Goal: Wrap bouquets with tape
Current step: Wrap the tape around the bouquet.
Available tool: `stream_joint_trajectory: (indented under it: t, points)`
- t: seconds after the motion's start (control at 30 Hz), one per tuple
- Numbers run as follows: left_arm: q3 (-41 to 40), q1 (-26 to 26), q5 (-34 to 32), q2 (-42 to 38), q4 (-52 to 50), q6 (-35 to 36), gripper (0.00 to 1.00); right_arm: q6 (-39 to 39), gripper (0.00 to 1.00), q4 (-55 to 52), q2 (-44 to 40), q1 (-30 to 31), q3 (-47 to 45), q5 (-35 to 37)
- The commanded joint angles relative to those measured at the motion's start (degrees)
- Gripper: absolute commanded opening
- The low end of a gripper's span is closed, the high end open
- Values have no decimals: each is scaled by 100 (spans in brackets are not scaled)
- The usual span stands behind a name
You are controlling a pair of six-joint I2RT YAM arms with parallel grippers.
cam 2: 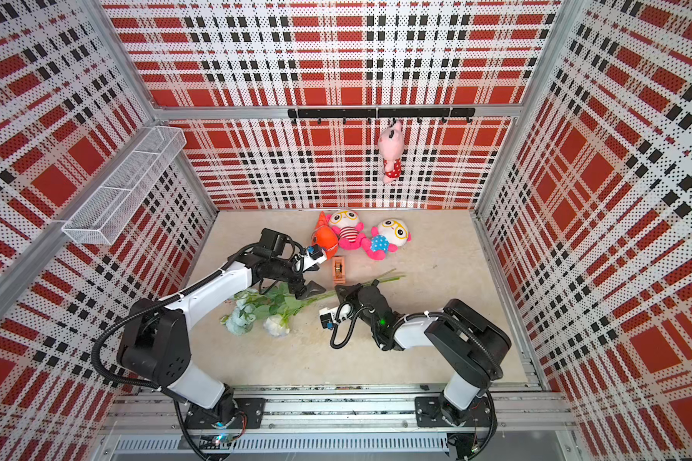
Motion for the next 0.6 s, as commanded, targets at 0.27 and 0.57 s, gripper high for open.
stream_joint_trajectory:
  t: [0.27, 0.57]
  points:
    - [45, -131, -333, 595, -113, -74, 87, -120, 0, 604, 174, 79, 26, -38]
    - [126, 202, 491, 233, -358, 412, 82, -153, 0, 481, 181, 83, 38, -2]
